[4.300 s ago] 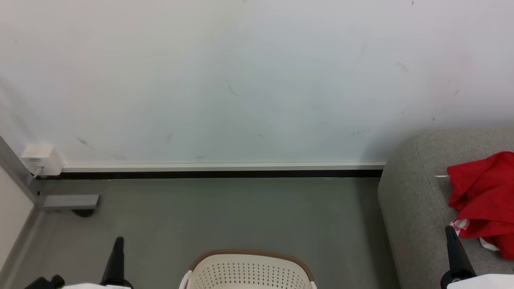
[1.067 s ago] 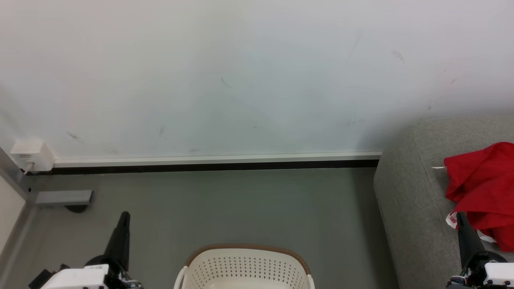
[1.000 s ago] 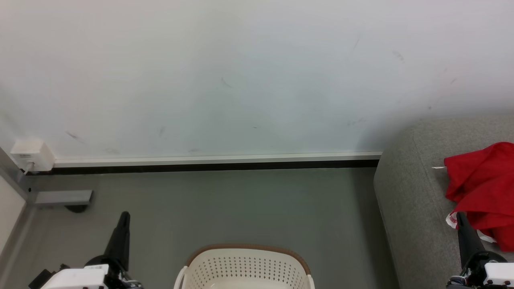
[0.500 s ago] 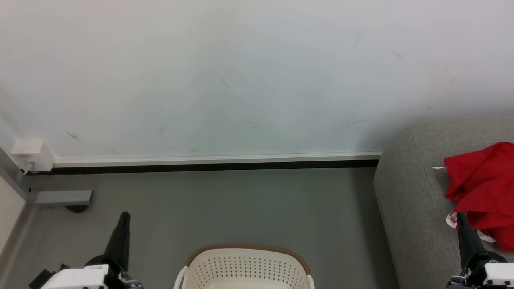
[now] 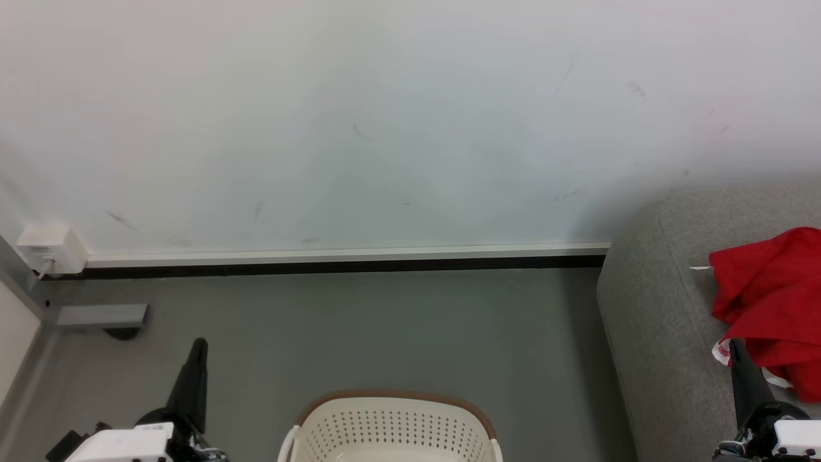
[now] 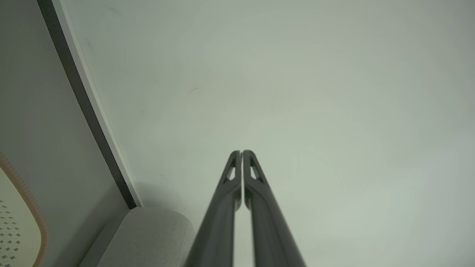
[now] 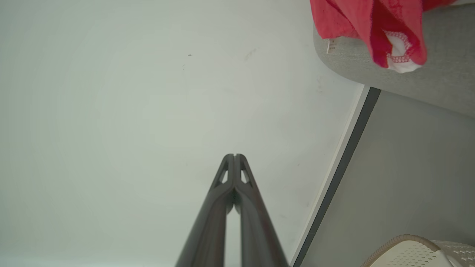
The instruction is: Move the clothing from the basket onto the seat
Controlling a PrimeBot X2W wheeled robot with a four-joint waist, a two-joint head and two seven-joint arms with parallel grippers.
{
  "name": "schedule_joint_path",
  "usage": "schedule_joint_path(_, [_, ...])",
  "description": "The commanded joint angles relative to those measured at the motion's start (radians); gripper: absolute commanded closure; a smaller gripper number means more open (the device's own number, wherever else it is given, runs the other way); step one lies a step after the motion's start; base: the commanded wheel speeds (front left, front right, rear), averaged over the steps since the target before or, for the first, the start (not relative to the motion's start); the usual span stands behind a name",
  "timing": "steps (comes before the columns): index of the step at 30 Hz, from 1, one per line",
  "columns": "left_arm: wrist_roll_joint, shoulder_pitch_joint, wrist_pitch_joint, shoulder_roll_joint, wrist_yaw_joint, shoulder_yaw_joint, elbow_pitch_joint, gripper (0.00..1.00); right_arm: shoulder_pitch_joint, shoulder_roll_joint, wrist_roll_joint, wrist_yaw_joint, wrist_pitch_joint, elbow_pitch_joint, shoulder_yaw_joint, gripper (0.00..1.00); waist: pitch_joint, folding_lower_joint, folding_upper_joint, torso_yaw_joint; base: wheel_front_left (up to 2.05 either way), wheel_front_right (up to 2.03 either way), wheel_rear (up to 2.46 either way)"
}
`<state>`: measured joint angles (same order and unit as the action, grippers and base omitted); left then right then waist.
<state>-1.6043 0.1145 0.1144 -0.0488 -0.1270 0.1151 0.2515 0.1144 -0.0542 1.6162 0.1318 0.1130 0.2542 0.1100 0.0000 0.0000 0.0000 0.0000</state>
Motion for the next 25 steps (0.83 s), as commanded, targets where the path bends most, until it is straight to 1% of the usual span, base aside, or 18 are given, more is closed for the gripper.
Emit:
schedule_joint_path(1, [-0.013, 0.006, 0.006, -0.002, -0.005, 0.002, -0.002, 1.0, 0.005, 0.002, -0.001, -0.002, 0.0, -0.005, 0.005, 1.0, 0.0, 0.0, 0.0, 0.0, 0.0, 0.0, 0.0])
schedule_joint_path(25, [-0.013, 0.006, 0.006, -0.002, -0.006, 0.002, -0.002, 1.0, 0.005, 0.003, -0.002, -0.002, 0.001, -0.005, 0.006, 1.0, 0.0, 0.0, 0.0, 0.0, 0.0, 0.0, 0.0])
